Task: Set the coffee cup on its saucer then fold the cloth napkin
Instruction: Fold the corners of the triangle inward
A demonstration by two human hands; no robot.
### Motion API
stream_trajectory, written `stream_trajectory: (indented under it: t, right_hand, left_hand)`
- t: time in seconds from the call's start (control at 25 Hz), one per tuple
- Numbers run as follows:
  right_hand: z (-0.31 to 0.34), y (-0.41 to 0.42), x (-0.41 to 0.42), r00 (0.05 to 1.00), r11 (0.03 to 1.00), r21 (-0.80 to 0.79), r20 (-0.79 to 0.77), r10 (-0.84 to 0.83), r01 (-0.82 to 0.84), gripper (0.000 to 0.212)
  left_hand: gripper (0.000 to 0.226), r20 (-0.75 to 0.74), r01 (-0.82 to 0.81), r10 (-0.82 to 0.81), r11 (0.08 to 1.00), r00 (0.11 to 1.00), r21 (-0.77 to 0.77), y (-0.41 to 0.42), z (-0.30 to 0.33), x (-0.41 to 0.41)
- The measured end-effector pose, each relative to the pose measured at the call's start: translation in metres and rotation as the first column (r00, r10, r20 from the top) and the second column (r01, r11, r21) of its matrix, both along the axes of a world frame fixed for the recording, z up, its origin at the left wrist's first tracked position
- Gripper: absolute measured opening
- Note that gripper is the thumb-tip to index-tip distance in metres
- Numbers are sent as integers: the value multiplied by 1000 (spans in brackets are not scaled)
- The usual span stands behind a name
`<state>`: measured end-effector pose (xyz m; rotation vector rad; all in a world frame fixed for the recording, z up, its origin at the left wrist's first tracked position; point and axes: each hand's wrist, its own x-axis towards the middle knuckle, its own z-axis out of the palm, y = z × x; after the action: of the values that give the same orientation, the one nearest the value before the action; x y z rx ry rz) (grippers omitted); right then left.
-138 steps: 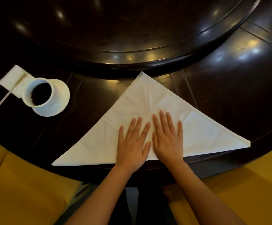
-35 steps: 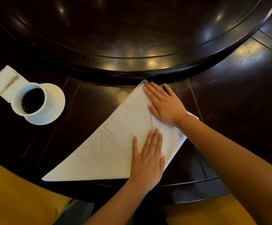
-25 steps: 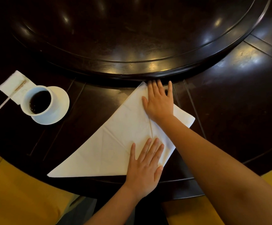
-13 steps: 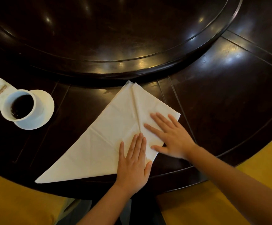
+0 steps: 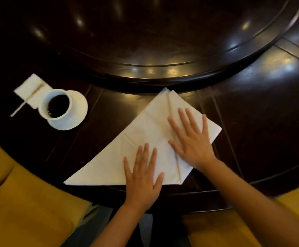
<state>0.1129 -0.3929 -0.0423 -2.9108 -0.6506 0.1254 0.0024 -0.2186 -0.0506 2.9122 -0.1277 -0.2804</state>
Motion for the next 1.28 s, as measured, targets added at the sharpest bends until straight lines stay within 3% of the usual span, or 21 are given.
stream_trajectory:
  t: [0.12,0.32,0.64,0.8,0.92,1.08,1.16,1.28]
  right_hand:
    - [-9,69,-25,994,994,61,-50,93,-90,62]
    - [-28,102,-35,988,993,-20,-106,114,-117,65]
    - [-26,104,-35,987,992,-50,-120,111,-117,67]
    - [-25,104,-34,986,993,-50,-132,103,-111,67]
    - [-23,105,-34,986,993,-52,-137,98,-106,67]
    - [-23,105,-34,984,993,-47,-146,103,-111,67]
    - [-24,105,-34,982,993,-37,-157,107,-114,67]
    - [-16,106,-32,983,995,20,-159,96,-94,66]
  left_hand:
    - [64,-49,-183,187,980,981,74,58,-2,-11]
    - [66,-104,-347,364,925,925,157,137,-2,-41]
    - [54,-110,-493,488,870,866,-19,168,28,-40]
    - [33,-311,-696,630,692,712,-191,174,34,-29]
    - [15,-504,-773,596,565,625,-288,184,44,-22]
    - [13,-631,-845,574,249,522,-473,189,69,-9]
    - [16,-626,-809,569,125,532,-574,184,85,2]
    - [16,-598,-745,496,166,630,-646,156,107,26]
